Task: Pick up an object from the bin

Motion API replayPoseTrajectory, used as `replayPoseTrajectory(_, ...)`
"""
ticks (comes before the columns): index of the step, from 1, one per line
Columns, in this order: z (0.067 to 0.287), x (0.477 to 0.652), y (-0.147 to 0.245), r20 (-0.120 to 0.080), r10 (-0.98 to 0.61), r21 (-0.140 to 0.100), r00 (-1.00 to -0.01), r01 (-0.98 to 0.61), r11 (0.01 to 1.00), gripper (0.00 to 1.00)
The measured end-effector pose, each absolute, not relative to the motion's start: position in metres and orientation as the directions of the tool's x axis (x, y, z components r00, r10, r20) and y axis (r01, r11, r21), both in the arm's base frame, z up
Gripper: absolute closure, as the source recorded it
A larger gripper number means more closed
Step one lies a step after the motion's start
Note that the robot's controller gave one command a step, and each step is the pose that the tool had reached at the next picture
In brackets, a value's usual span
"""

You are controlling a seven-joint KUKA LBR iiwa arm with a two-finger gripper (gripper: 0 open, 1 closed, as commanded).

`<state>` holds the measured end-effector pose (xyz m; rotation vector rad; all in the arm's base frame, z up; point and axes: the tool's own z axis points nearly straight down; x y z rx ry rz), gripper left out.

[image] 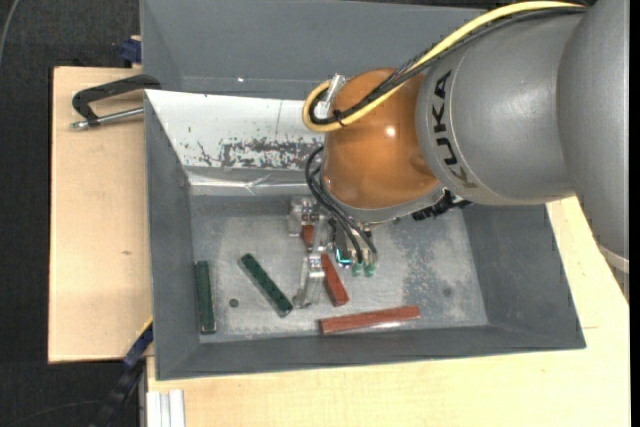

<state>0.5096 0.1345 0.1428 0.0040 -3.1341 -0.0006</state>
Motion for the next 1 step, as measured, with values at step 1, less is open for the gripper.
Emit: replayPoseTrajectory(1,0.0683,0.4975,0.1713,0.007,0.191,0.000,-0.982,0.191,0.982,0.00)
